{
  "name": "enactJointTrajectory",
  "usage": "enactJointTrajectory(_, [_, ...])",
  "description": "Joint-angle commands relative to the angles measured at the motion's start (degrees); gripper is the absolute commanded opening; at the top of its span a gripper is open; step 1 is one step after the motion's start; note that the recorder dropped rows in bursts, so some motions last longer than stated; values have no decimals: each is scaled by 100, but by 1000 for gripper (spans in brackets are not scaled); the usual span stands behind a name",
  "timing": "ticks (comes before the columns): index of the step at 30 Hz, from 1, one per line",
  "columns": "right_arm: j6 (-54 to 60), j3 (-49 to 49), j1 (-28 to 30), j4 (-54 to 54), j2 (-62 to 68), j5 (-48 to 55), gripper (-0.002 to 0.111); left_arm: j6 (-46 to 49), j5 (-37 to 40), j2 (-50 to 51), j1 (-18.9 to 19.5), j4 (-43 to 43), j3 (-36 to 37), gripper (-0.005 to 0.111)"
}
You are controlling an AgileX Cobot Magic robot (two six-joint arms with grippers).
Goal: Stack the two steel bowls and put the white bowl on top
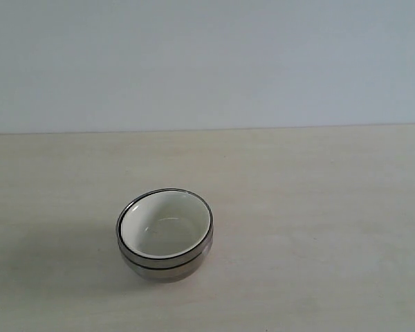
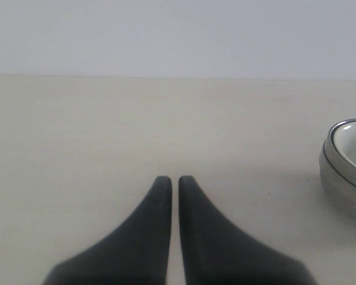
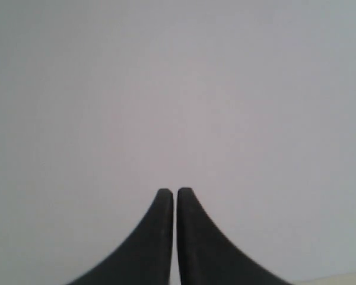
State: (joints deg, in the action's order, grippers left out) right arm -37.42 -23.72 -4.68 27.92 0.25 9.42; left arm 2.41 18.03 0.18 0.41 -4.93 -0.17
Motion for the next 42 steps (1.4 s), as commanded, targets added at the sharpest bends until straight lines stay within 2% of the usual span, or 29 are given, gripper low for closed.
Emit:
enactJointTrajectory(1, [-43, 725, 11, -39, -25, -942, 0, -27, -43, -18, -29, 0, 17, 4])
enactJointTrajectory(3, [-98, 1280, 11, -39, -25, -1335, 0, -27, -43, -18, -29, 0, 17, 4])
enactJointTrajectory(8, [-29, 2372, 11, -39, -25, -1438, 0, -27, -43, -18, -29, 0, 17, 4])
enactJointTrajectory(11, [300, 2372, 11, -29, -25, -834, 0, -27, -43, -18, -29, 0, 17, 4])
enactJointTrajectory(19, [285, 2372, 11, -29, -25, -742, 0, -27, -43, -18, -29, 0, 17, 4])
enactJointTrajectory(22, [295, 2372, 11, -29, -25, -91, 0, -27, -43, -18, -29, 0, 17, 4])
enactJointTrajectory(36, [106, 2372, 11, -85, -25, -103, 0, -27, -43, -18, -29, 0, 17, 4])
enactJointTrajectory(39, [-519, 2372, 11, -403, -25, -131, 0, -27, -43, -18, -29, 0, 17, 4])
enactJointTrajectory(42, [-1831, 2372, 11, -1047, -25, -143, 0, -27, -43, -18, -29, 0, 17, 4])
